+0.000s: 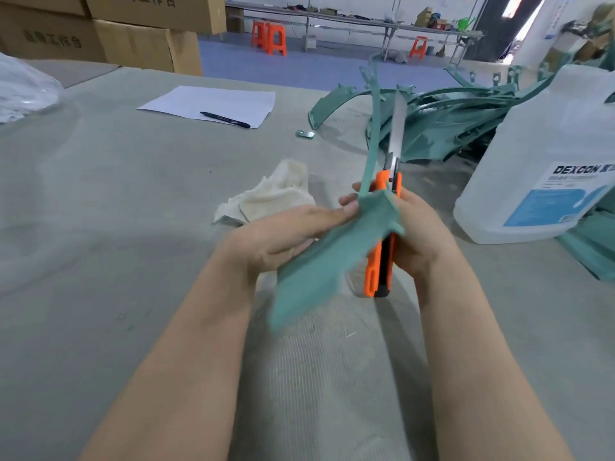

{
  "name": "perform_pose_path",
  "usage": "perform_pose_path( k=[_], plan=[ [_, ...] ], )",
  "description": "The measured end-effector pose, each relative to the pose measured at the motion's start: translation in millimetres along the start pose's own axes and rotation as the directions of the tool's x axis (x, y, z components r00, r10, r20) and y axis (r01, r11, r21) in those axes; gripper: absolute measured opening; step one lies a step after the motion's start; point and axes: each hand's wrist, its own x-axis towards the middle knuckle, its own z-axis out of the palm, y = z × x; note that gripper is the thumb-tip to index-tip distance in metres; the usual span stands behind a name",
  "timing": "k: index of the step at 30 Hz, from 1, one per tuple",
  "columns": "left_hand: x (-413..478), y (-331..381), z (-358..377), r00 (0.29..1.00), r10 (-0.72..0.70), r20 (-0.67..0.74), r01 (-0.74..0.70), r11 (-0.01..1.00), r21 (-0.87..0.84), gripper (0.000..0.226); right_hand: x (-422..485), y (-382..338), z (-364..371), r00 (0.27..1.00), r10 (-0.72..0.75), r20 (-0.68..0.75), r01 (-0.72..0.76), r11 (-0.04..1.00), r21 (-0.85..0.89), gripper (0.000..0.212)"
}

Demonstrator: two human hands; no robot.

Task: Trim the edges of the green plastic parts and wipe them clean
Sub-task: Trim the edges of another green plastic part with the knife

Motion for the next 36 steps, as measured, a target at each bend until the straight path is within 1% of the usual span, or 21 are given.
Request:
perform_pose_path(
  k=[1, 2, 4, 6, 7, 9, 12, 15, 19, 22, 24, 26, 28, 30, 34, 36],
  plan=[
    [0, -1, 0, 1.000, -0.006, -0.010, 0.006, 0.999, 0.031, 0.054, 1, 1, -1, 1.000, -0.014, -0.008, 0.014, 0.996, -0.087, 0.024],
    [2, -5, -2, 0.999, -0.004, -0.048, 0.008, 0.997, 0.073, 0.049, 2, 2, -2, 0.998, -0.041, -0.044, 0.032, 0.982, -0.189, 0.025],
    [2, -7, -6, 0.984, 0.032, -0.176, 0.002, 0.982, 0.187, 0.052, 3, 3, -5, 0.981, -0.122, -0.150, 0.060, 0.930, -0.364, 0.014],
    [1, -8, -16, 0.966, 0.047, -0.254, 0.013, 0.973, 0.231, 0.059, 5, 3, -11, 0.942, -0.209, -0.262, 0.076, 0.894, -0.441, 0.017],
    [-2, -6, -20, 0.963, 0.039, -0.266, 0.034, 0.964, 0.265, 0.058, 6, 3, -14, 0.915, -0.258, -0.310, 0.088, 0.878, -0.471, 0.023],
    [-11, -4, -26, 0.971, 0.015, -0.240, 0.066, 0.944, 0.325, 0.055, 6, 1, -19, 0.862, -0.353, -0.364, 0.106, 0.827, -0.552, 0.038],
    [-20, -3, -33, 0.979, -0.004, -0.203, 0.073, 0.940, 0.334, 0.058, 5, 1, -20, 0.834, -0.453, -0.316, 0.136, 0.723, -0.677, 0.046],
    [-26, -1, -37, 0.980, -0.019, -0.198, 0.084, 0.941, 0.328, 0.056, 5, 3, -23, 0.817, -0.491, -0.303, 0.157, 0.695, -0.701, 0.051],
    [-29, 0, -40, 0.973, -0.035, -0.228, 0.124, 0.913, 0.388, 0.039, 7, 2, -27, 0.772, -0.513, -0.375, 0.153, 0.723, -0.674, 0.052],
    [-30, 1, -39, 0.975, -0.085, -0.203, 0.163, 0.898, 0.409, 0.040, 7, 4, -25, 0.793, -0.505, -0.339, 0.141, 0.694, -0.706, 0.058],
    [-31, 2, -39, 0.980, -0.113, -0.164, 0.172, 0.896, 0.410, 0.034, 8, 5, -25, 0.809, -0.501, -0.307, 0.134, 0.666, -0.734, 0.052],
    [-32, 3, -40, 0.981, -0.124, -0.151, 0.176, 0.896, 0.408, 0.027, 10, 6, -28, 0.809, -0.506, -0.300, 0.130, 0.650, -0.748, 0.044],
    [-33, 2, -41, 0.980, -0.127, -0.156, 0.179, 0.903, 0.389, 0.033, 11, 5, -32, 0.804, -0.515, -0.298, 0.123, 0.634, -0.763, 0.041],
    [-33, 2, -42, 0.982, -0.131, -0.137, 0.174, 0.910, 0.375, 0.032, 11, 6, -34, 0.807, -0.513, -0.291, 0.111, 0.617, -0.779, 0.040],
    [-33, 0, -43, 0.984, -0.123, -0.125, 0.157, 0.937, 0.312, 0.025, 12, 8, -34, 0.826, -0.493, -0.272, 0.112, 0.617, -0.779, 0.039],
    [-33, -1, -44, 0.987, -0.117, -0.114, 0.144, 0.950, 0.276, 0.026, 11, 7, -34, 0.835, -0.480, -0.268, 0.116, 0.630, -0.768, 0.037]
  ],
)
